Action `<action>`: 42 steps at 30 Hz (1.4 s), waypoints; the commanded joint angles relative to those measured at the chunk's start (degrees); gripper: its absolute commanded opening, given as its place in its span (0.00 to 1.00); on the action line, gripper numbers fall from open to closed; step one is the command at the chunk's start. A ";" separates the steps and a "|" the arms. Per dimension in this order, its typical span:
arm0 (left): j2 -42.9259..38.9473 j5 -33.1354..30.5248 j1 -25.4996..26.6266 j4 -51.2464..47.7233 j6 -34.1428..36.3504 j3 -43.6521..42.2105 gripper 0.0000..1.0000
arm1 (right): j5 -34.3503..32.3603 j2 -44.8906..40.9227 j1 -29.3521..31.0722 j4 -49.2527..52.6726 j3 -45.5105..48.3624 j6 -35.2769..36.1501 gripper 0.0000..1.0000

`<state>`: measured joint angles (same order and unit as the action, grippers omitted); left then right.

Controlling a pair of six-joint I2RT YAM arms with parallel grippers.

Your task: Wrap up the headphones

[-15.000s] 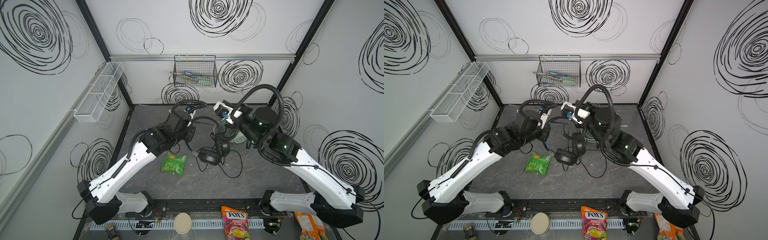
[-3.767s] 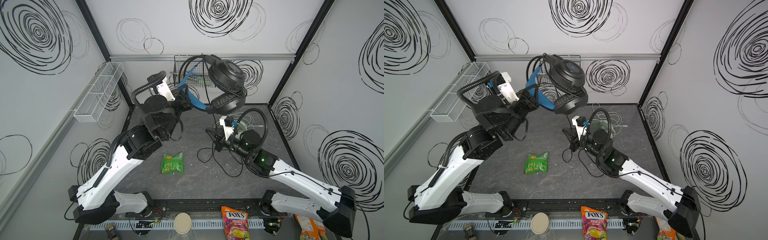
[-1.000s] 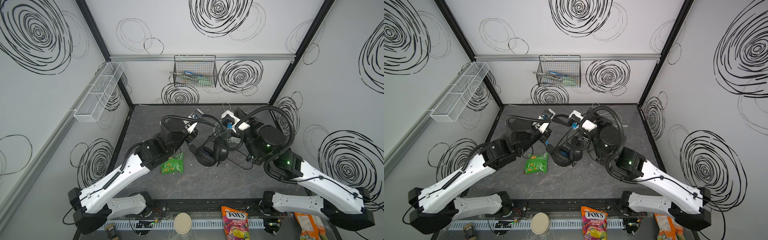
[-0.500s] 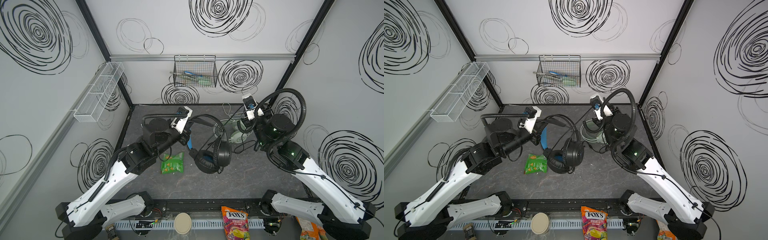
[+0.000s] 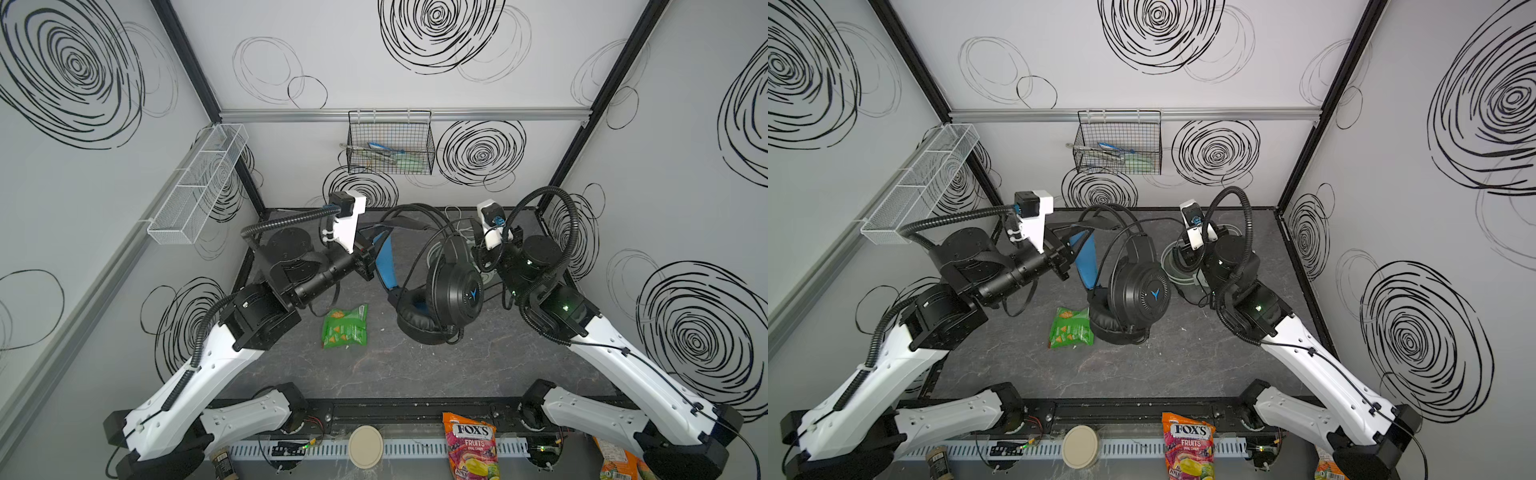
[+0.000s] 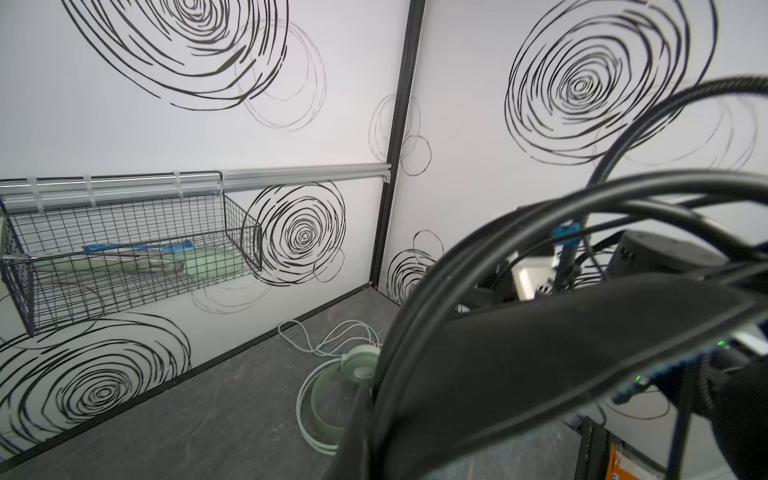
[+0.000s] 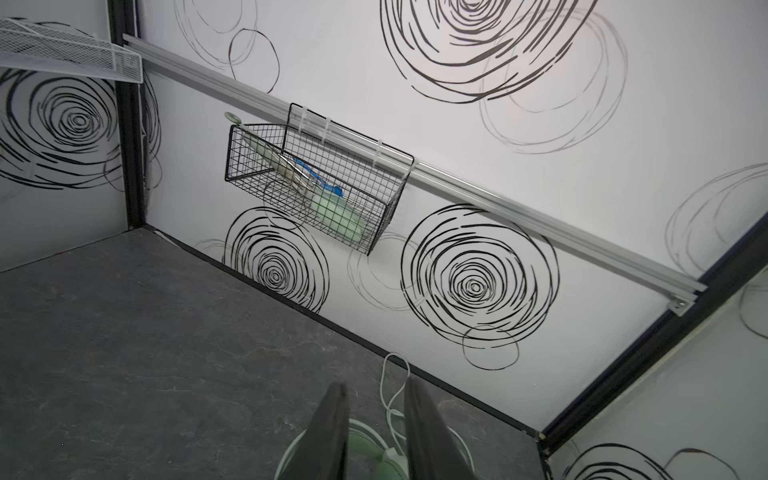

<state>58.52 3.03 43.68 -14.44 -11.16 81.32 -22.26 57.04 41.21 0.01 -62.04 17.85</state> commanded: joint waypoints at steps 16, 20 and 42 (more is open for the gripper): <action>4.08 -12.46 3.71 18.48 -19.25 5.86 0.00 | 13.57 3.90 1.62 -12.88 9.75 -19.83 0.17; 6.18 -19.66 5.43 19.26 -22.33 6.38 0.00 | 14.80 5.47 3.63 -14.59 10.84 -21.62 0.17; 18.02 -37.39 -1.55 8.12 -27.51 18.39 0.00 | 12.86 2.23 15.91 -7.49 15.30 -26.93 0.04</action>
<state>76.20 -30.83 43.07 -11.22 -34.98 96.44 -7.99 60.75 55.75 -10.24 -46.94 -8.47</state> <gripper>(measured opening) 0.083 0.062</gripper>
